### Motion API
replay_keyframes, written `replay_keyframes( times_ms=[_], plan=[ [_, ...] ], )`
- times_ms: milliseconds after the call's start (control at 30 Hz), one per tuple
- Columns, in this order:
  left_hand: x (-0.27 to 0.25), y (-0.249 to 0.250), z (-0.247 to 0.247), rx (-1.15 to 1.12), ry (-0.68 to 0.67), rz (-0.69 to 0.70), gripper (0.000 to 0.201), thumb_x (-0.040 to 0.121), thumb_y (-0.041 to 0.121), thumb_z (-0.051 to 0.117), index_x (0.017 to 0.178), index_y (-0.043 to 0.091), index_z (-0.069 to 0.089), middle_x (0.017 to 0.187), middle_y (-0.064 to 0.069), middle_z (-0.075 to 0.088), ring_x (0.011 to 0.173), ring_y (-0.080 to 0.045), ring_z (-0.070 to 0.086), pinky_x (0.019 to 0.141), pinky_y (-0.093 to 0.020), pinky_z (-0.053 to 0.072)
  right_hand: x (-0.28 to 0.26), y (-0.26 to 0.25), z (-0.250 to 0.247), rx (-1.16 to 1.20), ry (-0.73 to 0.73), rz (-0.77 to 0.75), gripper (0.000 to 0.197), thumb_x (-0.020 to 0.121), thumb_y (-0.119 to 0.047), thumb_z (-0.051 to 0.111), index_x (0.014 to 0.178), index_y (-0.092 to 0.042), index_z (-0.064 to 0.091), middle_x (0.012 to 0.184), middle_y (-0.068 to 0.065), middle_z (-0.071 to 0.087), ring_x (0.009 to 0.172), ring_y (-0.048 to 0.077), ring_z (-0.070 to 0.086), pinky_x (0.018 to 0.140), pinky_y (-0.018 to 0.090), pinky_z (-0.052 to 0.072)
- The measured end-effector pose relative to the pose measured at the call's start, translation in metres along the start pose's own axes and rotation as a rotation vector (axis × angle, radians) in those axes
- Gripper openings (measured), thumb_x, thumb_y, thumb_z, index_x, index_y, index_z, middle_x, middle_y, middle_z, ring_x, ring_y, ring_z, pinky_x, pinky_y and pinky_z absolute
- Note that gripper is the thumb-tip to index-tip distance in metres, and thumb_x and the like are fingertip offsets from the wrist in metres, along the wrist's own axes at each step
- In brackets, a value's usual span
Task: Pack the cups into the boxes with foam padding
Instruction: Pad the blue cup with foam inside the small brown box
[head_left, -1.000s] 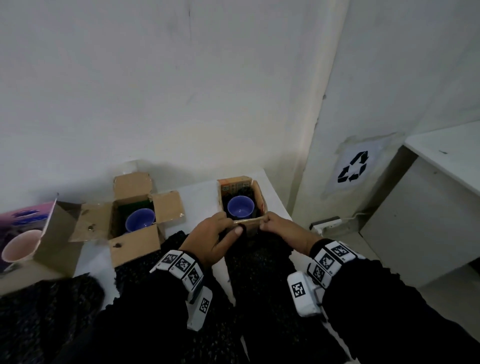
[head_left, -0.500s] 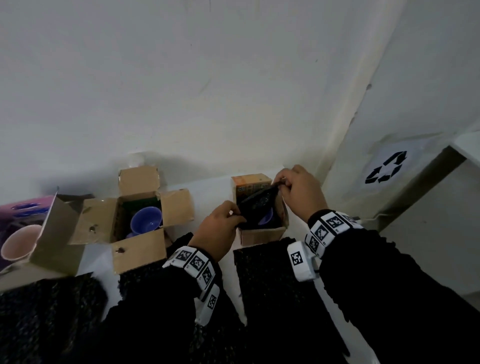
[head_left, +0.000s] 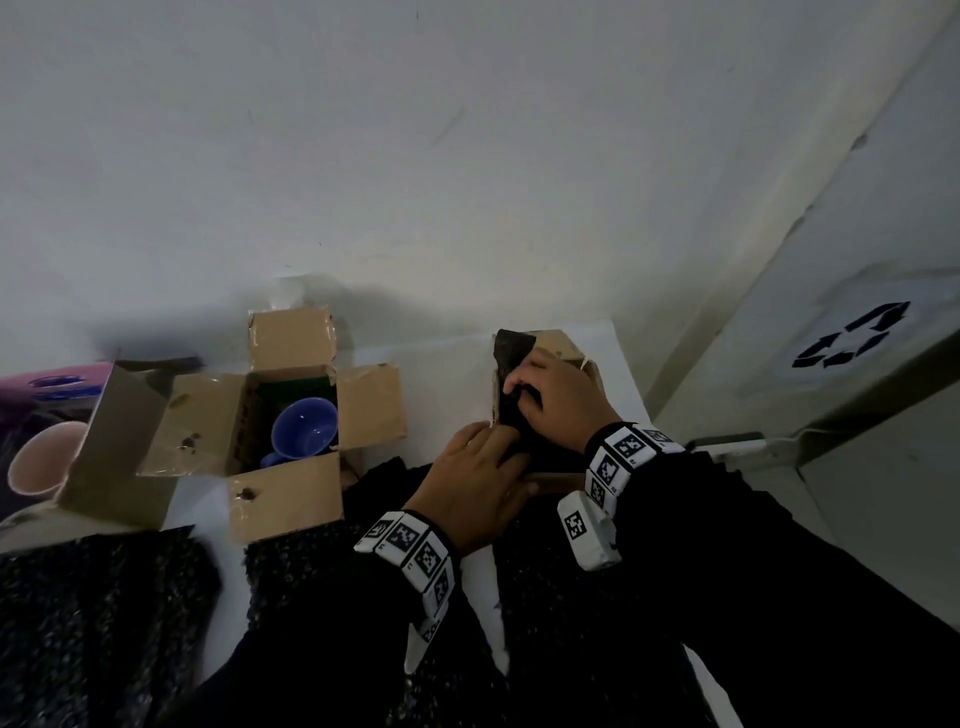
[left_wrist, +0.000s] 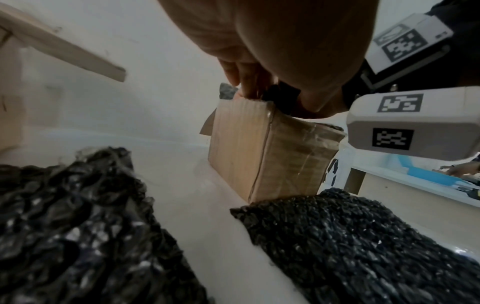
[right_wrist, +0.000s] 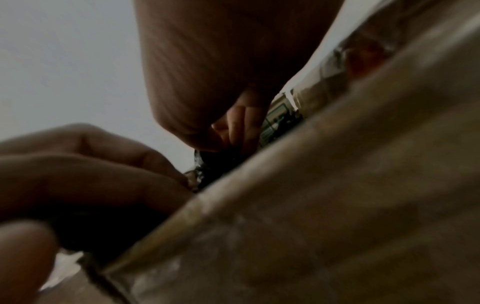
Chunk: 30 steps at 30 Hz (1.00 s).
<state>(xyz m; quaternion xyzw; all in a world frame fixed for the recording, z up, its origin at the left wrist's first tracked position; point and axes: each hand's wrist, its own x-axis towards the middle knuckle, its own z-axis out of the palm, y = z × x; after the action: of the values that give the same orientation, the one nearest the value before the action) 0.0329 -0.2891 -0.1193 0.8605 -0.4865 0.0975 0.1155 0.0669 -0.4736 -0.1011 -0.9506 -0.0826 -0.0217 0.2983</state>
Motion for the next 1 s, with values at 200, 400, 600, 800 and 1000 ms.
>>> replay_keyframes(
  times_ms=[200,400,600,800,1000],
  plan=[
    [-0.004,-0.004,0.004,0.093,-0.052,-0.007,0.034,0.096,0.042,0.041,0.103,0.018,0.064,0.102,0.003,0.067,0.114,-0.022,0.055,0.114,-0.052,0.019,0.001,0.008,0.000,-0.209,-0.192,-0.057,0.036,0.087,-0.010,0.049,0.119,-0.018,0.062,0.118,0.002,0.064,0.109,0.025,0.053,0.093,0.040,0.037],
    [0.003,-0.003,0.003,0.147,-0.042,-0.078,0.028,0.095,0.034,0.038,0.086,0.020,0.061,0.088,0.006,0.069,0.116,-0.021,0.053,0.112,-0.058,0.017,0.002,0.008,-0.001,-0.255,-0.213,0.051,0.042,0.082,-0.012,0.049,0.121,-0.027,0.046,0.113,0.006,0.058,0.104,0.031,0.049,0.092,0.040,0.035],
    [0.006,-0.005,0.008,0.112,-0.035,-0.053,0.029,0.093,0.035,0.038,0.081,0.019,0.059,0.096,0.000,0.059,0.096,-0.023,0.058,0.107,-0.045,0.025,0.001,0.005,0.007,-0.142,-0.029,-0.052,0.039,0.084,-0.006,0.054,0.122,-0.013,0.049,0.121,0.009,0.048,0.093,0.027,0.056,0.075,0.039,0.050],
    [0.001,-0.005,0.002,0.187,-0.044,-0.060,0.024,0.095,0.035,0.045,0.081,0.022,0.059,0.091,0.006,0.061,0.108,-0.019,0.055,0.113,-0.052,0.017,0.002,0.009,0.010,-0.461,-0.213,-0.070,0.040,0.092,-0.022,0.045,0.132,-0.022,0.048,0.130,-0.001,0.055,0.118,0.023,0.049,0.099,0.044,0.028],
    [0.000,-0.002,-0.005,0.108,-0.096,-0.115,0.028,0.095,0.042,0.041,0.097,0.026,0.065,0.103,0.011,0.067,0.122,-0.019,0.049,0.110,-0.055,0.019,0.009,0.003,0.003,-0.559,-0.407,-0.017,0.034,0.093,-0.024,0.045,0.126,-0.025,0.054,0.132,-0.005,0.055,0.128,0.022,0.034,0.102,0.049,0.022]
  ],
)
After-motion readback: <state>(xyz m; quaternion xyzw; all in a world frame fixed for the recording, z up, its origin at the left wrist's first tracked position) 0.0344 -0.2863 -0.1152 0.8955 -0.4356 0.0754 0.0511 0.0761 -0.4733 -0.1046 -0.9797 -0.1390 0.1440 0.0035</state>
